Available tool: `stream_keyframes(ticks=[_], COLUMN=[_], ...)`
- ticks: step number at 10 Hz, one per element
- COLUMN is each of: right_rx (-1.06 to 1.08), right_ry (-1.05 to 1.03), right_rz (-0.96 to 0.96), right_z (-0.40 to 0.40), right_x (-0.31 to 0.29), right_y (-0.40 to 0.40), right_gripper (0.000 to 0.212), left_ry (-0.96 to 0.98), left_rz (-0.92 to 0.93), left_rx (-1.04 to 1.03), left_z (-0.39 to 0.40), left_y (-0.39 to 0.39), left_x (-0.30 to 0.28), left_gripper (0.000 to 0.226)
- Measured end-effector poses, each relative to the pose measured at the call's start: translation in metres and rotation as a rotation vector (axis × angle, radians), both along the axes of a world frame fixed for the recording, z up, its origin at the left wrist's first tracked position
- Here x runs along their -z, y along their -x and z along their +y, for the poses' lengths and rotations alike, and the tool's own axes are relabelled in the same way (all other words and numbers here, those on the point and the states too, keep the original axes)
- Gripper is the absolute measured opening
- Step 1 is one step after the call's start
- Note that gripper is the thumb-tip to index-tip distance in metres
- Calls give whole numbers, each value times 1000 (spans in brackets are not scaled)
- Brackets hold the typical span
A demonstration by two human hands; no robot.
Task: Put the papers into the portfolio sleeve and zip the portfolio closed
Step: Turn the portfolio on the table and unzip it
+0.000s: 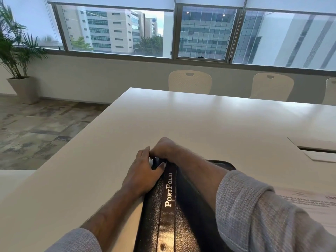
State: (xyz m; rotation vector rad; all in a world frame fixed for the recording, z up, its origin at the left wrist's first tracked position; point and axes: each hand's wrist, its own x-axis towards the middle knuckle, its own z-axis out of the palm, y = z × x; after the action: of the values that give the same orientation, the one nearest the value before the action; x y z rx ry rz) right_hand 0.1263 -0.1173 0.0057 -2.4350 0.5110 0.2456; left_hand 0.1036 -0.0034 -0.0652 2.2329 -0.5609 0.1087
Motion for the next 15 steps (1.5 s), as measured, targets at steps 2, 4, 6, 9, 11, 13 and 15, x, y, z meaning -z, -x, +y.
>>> stream_keyframes(ticks=[2, 4, 6, 9, 11, 13, 15], right_rx=[161, 135, 151, 146, 164, 254, 178], right_ry=[-274, -109, 13, 19, -155, -310, -166], right_rz=[-63, -17, -70, -58, -69, -97, -57], right_z=[-8, -20, -23, -27, -21, -20, -15], right_x=[-5, -5, 0, -3, -3, 2, 2], right_y=[0, 9, 8, 11, 6, 5, 6], right_gripper=[12, 26, 12, 15, 23, 8, 16], left_ry=[-26, -63, -52, -138, -172, -169, -163], left_rz=[2, -33, -25, -35, -37, -23, -20], left_rx=[4, 80, 65, 88, 104, 118, 152], left_z=[-1, 1, 0, -1, 0, 2, 3], left_y=[-1, -3, -3, -3, -3, -3, -4], left_x=[1, 0, 0, -1, -1, -1, -2], left_gripper=[79, 51, 43, 43, 43, 43, 45])
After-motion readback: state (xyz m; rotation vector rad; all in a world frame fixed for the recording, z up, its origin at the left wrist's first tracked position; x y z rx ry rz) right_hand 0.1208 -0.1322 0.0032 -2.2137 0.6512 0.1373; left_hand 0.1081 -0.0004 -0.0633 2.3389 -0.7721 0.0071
